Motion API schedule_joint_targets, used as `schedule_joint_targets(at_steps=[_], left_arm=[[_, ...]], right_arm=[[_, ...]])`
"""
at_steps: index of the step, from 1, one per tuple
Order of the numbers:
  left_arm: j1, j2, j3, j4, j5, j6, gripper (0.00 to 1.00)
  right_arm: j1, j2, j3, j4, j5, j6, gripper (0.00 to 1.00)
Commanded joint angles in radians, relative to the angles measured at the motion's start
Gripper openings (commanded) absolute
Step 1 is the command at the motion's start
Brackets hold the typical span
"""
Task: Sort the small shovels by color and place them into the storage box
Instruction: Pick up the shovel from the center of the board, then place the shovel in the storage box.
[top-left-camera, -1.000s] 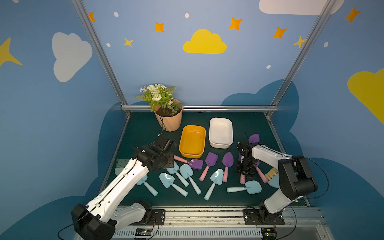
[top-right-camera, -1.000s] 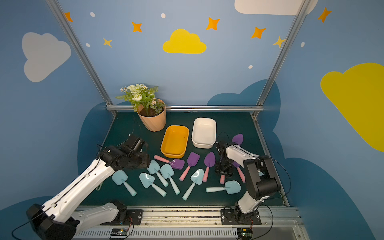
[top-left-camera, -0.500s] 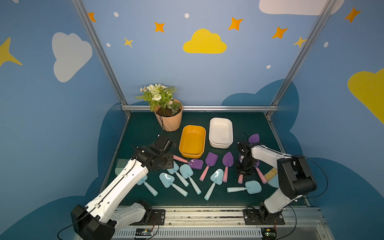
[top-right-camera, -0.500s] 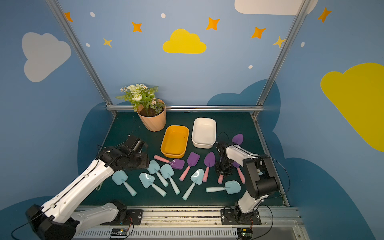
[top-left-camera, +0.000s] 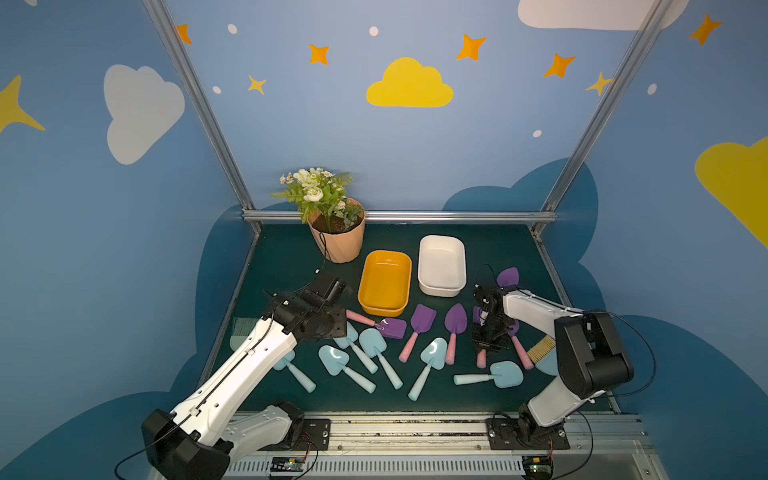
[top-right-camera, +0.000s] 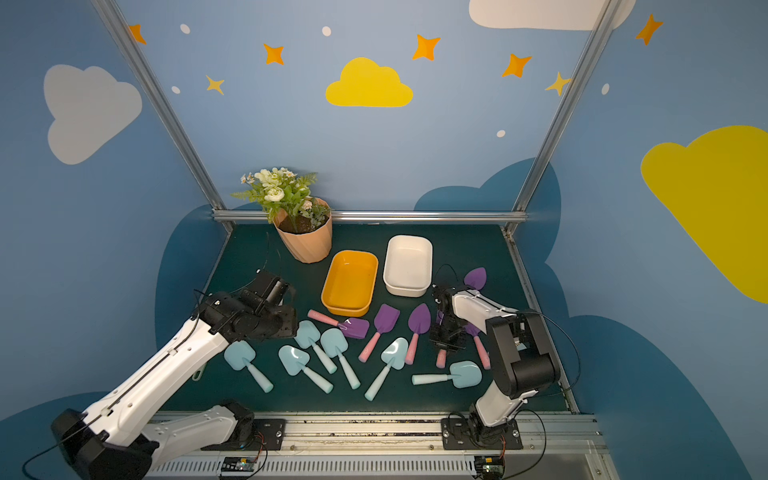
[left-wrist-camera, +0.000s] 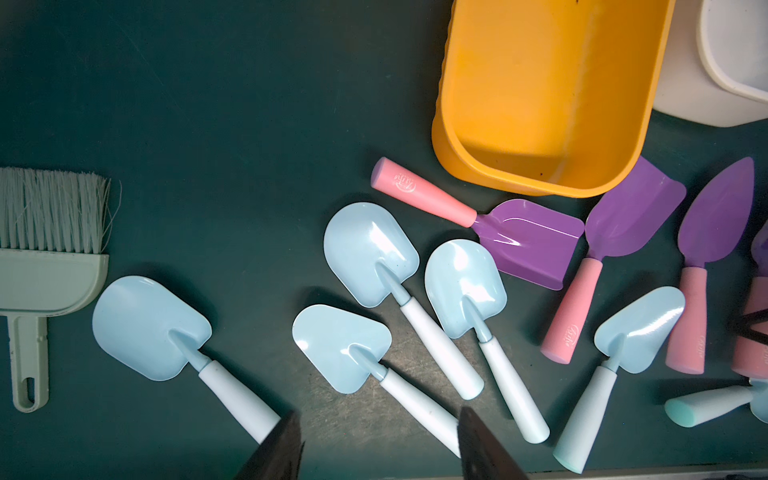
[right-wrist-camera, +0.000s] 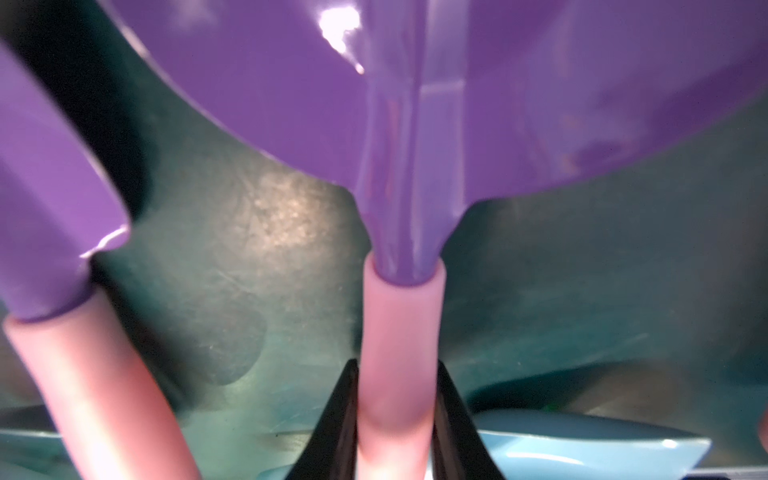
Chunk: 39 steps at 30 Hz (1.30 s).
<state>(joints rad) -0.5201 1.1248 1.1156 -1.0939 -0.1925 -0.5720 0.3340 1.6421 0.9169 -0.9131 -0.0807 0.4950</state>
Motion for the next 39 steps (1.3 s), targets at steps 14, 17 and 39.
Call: schedule_joint_targets(at_steps=[14,17,39], left_arm=[[-0.004,-0.022,0.028,-0.029,-0.004,-0.003,0.52],[-0.004,-0.01,0.046,-0.033,-0.004,0.002,0.52],[-0.004,0.167,0.207,-0.015,0.027,0.046,0.53]], right_arm=[[0.057,-0.171,0.135,-0.246,0.005,-0.01,0.15],[0.061,-0.201,0.215,-0.325,0.019,-0.017,0.14],[0.045,0.321,1.19,-0.524,0.005,-0.096,0.11]])
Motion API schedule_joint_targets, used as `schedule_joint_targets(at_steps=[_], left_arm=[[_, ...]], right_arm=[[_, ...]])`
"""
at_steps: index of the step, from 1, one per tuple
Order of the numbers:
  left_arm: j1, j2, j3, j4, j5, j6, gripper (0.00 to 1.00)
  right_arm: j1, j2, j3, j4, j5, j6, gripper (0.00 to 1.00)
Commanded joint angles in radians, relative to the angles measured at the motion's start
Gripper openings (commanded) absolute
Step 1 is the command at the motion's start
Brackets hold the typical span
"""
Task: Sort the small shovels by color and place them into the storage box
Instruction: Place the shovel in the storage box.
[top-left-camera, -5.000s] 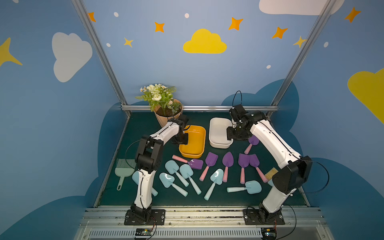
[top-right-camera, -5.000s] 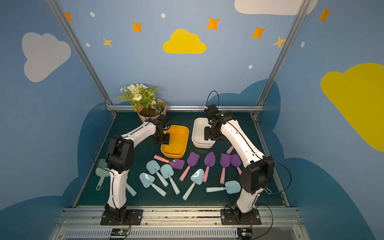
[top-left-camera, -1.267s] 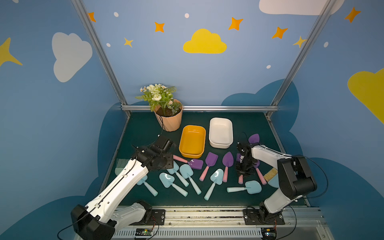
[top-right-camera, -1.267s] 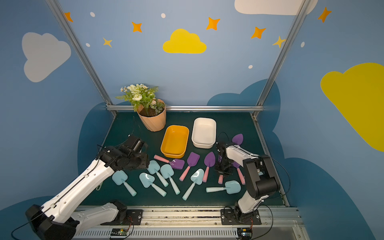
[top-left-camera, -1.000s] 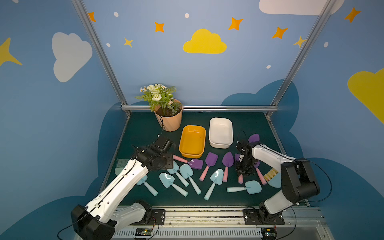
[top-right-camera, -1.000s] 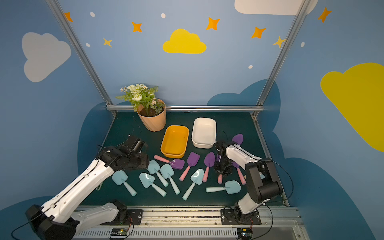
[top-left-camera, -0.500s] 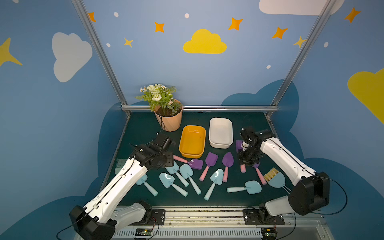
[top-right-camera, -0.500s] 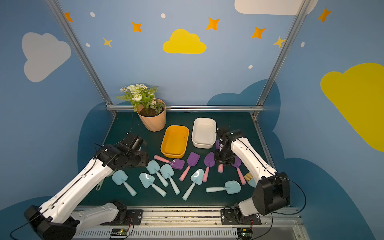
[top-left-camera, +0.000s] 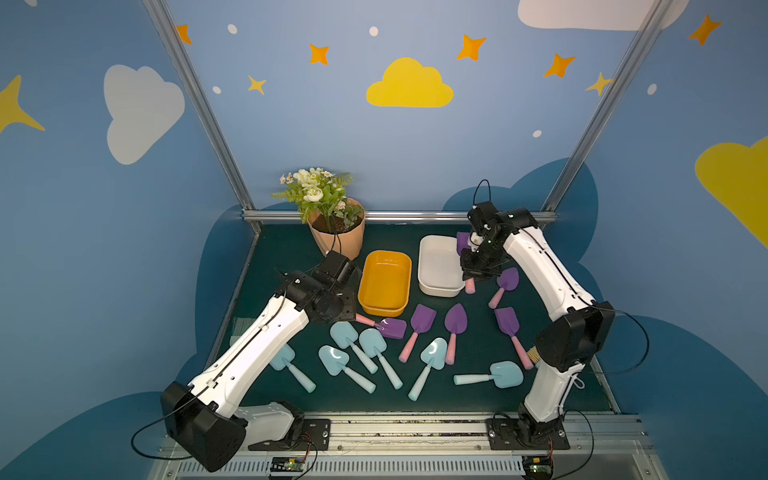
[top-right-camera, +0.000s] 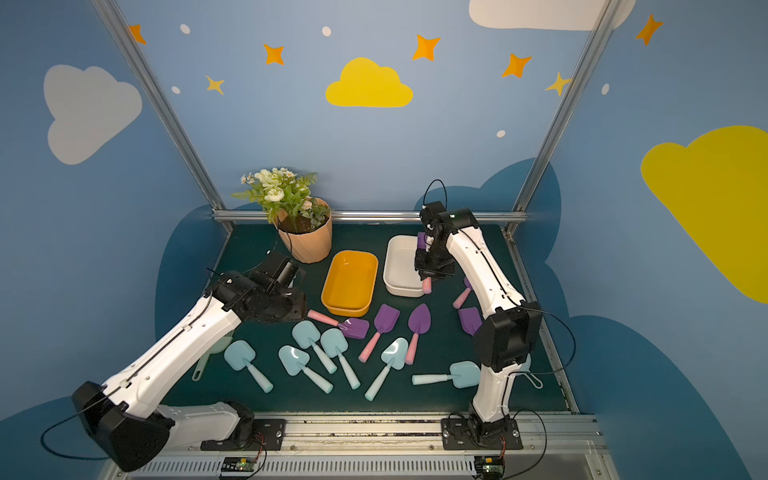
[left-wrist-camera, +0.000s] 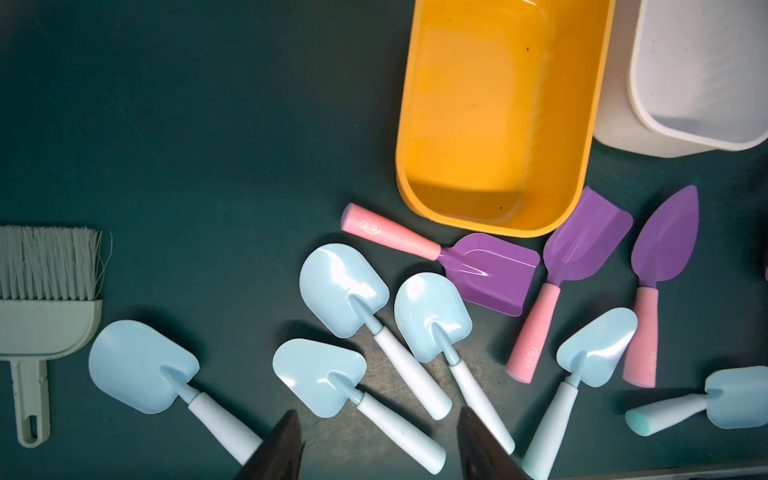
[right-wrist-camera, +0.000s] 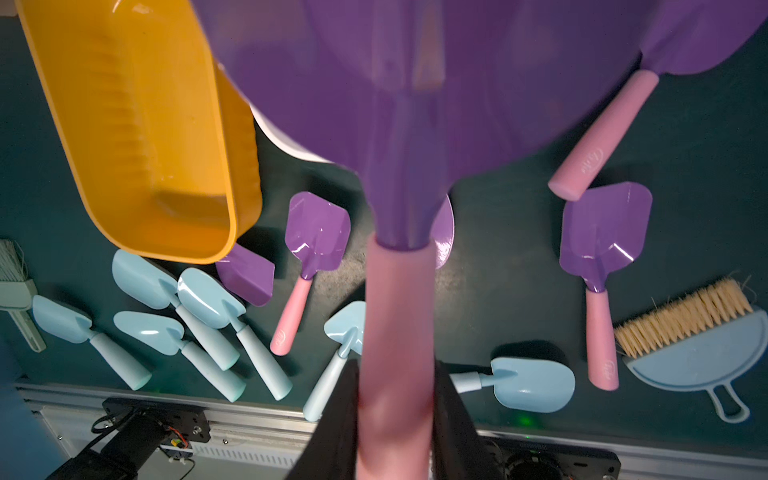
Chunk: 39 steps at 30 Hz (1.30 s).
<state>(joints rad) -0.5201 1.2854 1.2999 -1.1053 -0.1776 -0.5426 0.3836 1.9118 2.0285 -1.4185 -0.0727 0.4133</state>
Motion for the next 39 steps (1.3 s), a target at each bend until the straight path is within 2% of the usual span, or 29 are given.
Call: schedule_joint_targets(at_steps=[1,19,39], left_arm=[[-0.004,0.008,0.022,-0.001,0.012,0.018,0.53],[-0.005,0.008,-0.045,0.06,0.017,0.039,0.53],[-0.003,0.003,-0.074,0.06,0.013,0.037,0.55]], right_arm=[[-0.007,0.081,0.111,-0.01,-0.002,-0.017,0.11],[-0.042,0.486,0.426,0.052,-0.035,-0.004,0.11],[-0.066,0.632,0.436,0.101,-0.035,0.011,0.1]])
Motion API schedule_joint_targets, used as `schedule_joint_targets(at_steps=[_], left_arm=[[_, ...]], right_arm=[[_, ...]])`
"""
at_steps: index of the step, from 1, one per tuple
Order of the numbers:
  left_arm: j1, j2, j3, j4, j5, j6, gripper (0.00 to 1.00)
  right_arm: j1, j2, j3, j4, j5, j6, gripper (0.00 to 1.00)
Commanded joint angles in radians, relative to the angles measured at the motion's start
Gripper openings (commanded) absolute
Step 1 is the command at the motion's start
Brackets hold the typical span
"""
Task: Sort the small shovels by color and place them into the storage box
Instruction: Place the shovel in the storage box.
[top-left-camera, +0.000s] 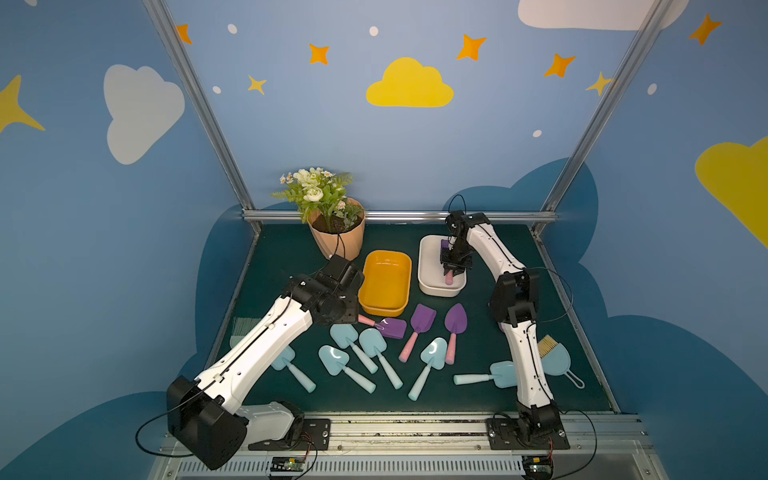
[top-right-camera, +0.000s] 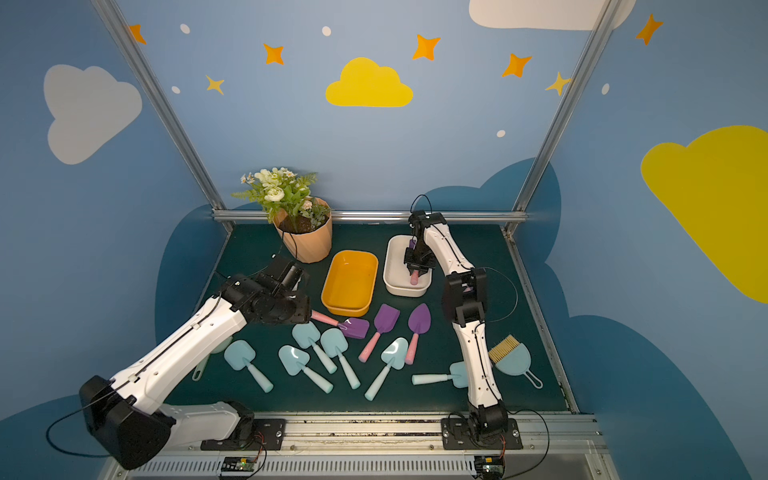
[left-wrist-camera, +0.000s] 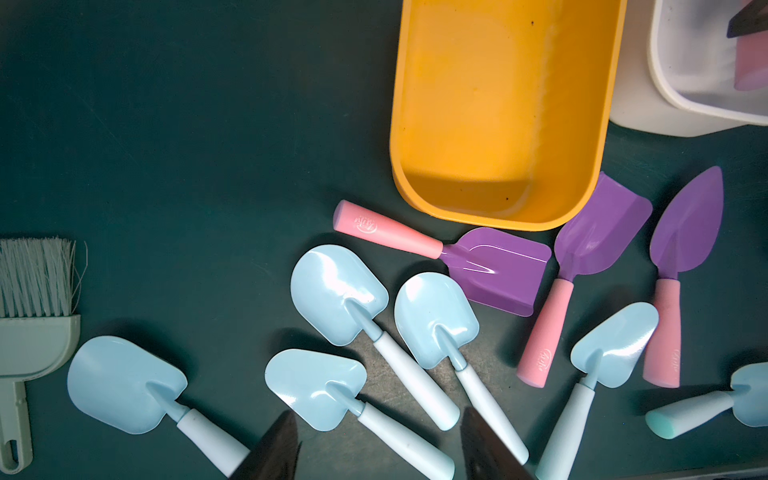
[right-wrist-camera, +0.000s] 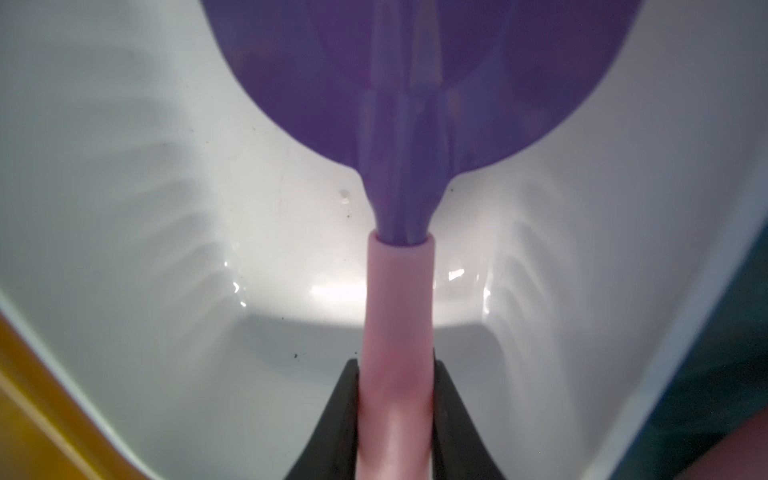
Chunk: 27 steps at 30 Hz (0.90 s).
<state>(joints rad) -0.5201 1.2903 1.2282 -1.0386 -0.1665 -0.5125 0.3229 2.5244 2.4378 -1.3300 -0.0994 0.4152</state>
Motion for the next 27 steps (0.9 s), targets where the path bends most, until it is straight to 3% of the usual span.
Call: schedule_joint_targets(at_steps=[1,27], left_arm=[[-0.003,0.002,-0.001,-0.008,0.002,0.008,0.55],[-0.004,0.038,-0.01,0.009,0.009,0.019,0.57]], right_arm=[[-0.007,0.025,0.026,0.014,-0.008,0.009,0.1],[-0.025,0.087,0.011,0.018,-0.01,0.013,0.17]])
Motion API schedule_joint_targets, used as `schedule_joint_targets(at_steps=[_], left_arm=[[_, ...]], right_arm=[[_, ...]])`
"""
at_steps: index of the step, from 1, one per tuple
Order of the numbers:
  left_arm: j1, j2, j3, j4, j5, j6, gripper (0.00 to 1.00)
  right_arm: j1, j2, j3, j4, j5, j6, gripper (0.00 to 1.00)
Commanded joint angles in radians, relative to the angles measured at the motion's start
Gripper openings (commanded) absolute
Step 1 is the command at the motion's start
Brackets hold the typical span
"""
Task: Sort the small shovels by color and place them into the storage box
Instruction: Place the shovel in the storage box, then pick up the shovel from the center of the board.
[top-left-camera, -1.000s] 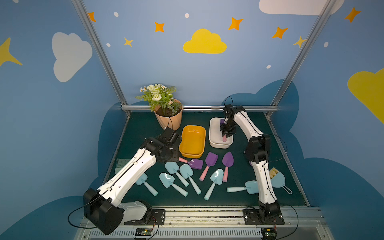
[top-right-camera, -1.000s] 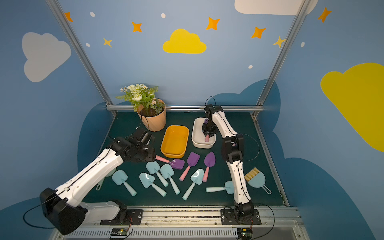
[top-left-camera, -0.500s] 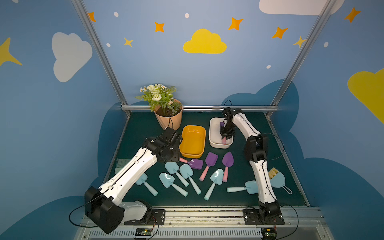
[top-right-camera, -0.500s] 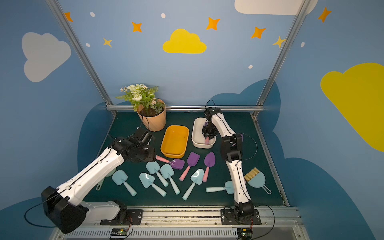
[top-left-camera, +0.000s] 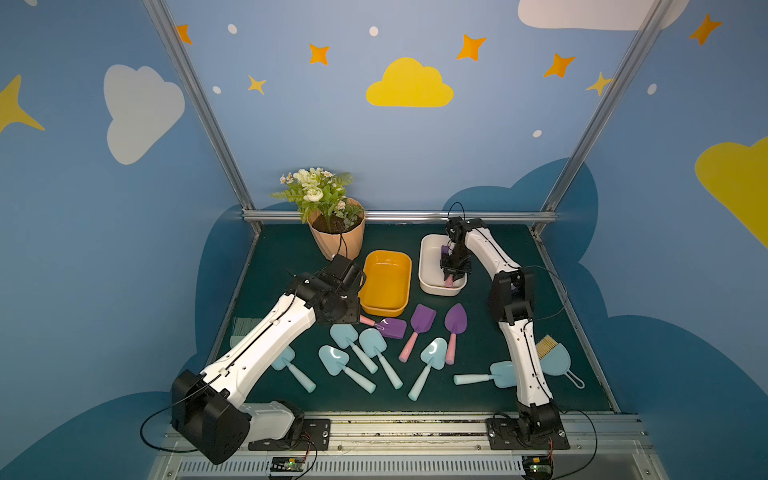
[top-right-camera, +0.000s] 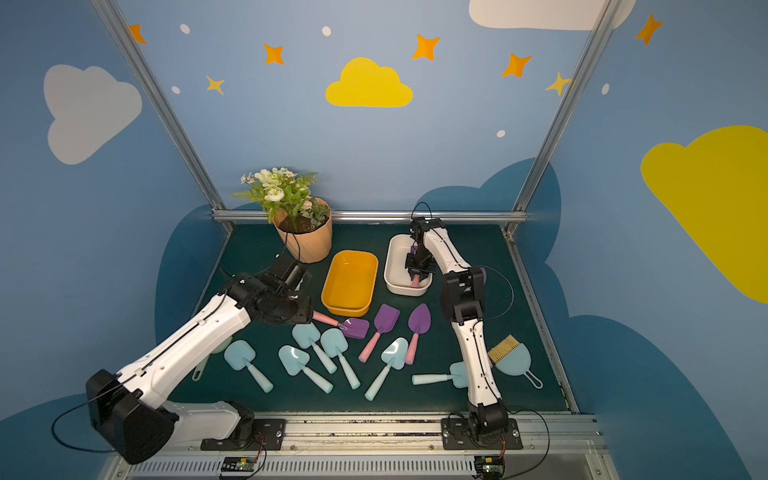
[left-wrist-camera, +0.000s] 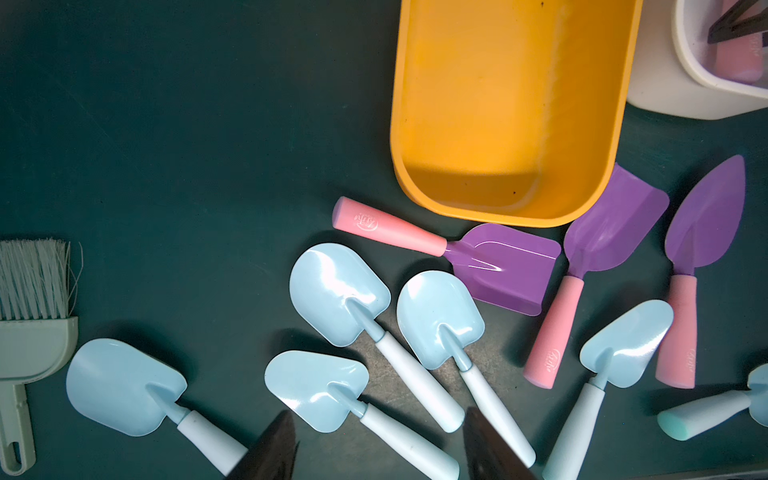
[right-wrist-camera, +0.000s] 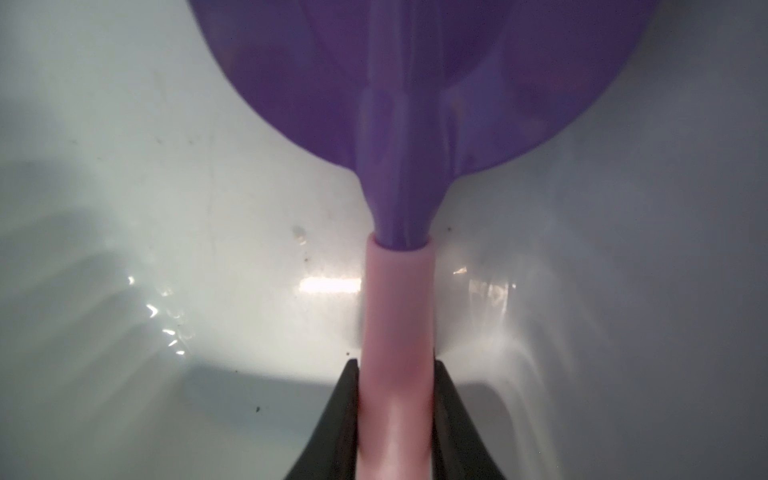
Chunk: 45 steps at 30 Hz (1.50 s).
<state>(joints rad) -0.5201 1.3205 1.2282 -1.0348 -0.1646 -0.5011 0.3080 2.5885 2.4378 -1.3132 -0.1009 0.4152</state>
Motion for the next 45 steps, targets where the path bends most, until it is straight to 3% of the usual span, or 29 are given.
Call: schedule_joint_targets(at_steps=[1,8,18,32,39,45], left_arm=[[-0.004,0.007,-0.01,0.006,0.007,0.009,0.57],[-0.004,0.008,-0.007,0.009,0.01,0.012,0.58],[-0.004,-0.008,-0.009,0.004,0.011,0.013,0.59],[-0.013,-0.072,-0.042,-0.006,0.042,-0.006,0.59],[-0.033,-0.117,-0.027,-0.07,0.06,-0.017,0.59],[-0.135,-0.163,-0.03,-0.11,0.022,-0.087,0.59]], right_arm=[[-0.01,0.025,0.011,0.001,-0.012,0.015,0.17],[-0.01,0.025,0.011,-0.003,-0.023,0.028,0.24],[-0.009,-0.025,0.011,-0.007,-0.028,0.032,0.46],[0.036,-0.314,0.014,-0.088,0.081,0.051,0.54],[0.161,-0.613,-0.234,-0.116,0.168,0.094,0.55],[0.285,-0.901,-0.532,-0.118,0.176,0.212,0.54]])
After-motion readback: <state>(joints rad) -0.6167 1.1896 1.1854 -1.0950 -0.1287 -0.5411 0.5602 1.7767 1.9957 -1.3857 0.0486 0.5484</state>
